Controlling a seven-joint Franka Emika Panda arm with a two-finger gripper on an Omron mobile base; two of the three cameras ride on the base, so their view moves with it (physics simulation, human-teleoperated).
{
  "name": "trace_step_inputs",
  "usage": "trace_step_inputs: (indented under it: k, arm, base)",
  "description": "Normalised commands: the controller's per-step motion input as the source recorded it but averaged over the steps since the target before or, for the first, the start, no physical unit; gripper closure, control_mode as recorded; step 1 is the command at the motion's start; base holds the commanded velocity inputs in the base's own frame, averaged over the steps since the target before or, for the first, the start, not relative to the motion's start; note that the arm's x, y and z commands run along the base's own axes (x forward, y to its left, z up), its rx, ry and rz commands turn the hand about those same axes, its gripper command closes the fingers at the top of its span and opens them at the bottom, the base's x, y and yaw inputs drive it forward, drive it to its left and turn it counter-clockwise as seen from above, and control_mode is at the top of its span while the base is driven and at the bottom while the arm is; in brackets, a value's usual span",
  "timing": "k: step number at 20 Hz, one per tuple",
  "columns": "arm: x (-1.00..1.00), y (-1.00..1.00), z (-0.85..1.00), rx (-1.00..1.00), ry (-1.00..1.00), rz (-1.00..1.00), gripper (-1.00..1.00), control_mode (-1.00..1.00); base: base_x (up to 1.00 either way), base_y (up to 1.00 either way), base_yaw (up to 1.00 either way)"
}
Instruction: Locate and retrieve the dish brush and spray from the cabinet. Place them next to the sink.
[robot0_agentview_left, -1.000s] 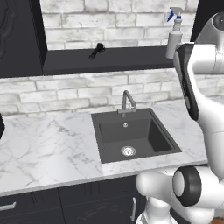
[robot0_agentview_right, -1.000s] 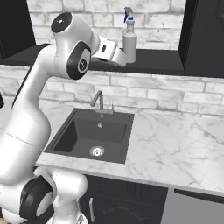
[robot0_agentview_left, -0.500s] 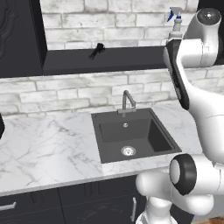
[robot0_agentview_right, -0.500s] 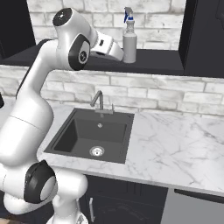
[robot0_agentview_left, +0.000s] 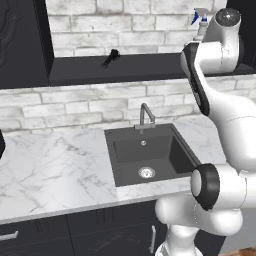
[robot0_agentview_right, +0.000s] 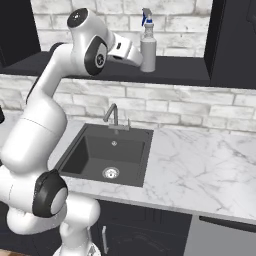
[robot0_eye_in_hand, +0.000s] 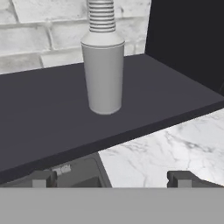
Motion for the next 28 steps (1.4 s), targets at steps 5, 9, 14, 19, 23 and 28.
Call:
trace_step_inputs:
  k: [5,9,14,19,23,28]
  arm:
    - [0.49,-0.09,0.0,0.0,0.0,0.04,-1.0,-1.0]
    - [0.44,-0.07,0.0,0.0,0.0,0.05,-1.0,-1.0]
    - [0.38,-0.2,0.0,0.0,0.0,0.02,-1.0,-1.0]
    - [0.23,-0.31,0.0,0.0,0.04,0.0,-1.0,-1.0]
    - [0.21,-0.22,0.0,0.0,0.02,0.0,-1.0,-1.0]
    - [0.24,-0.04,-0.01,0.0,0.0,0.0,-1.0,-1.0]
  base:
    - [0.0,0.0,0.0]
    - [0.0,0.0,0.0]
    - [0.0,0.0,0.0]
    - [0.0,0.0,0.0]
    - [0.0,0.0,0.0]
    - [0.0,0.0,0.0]
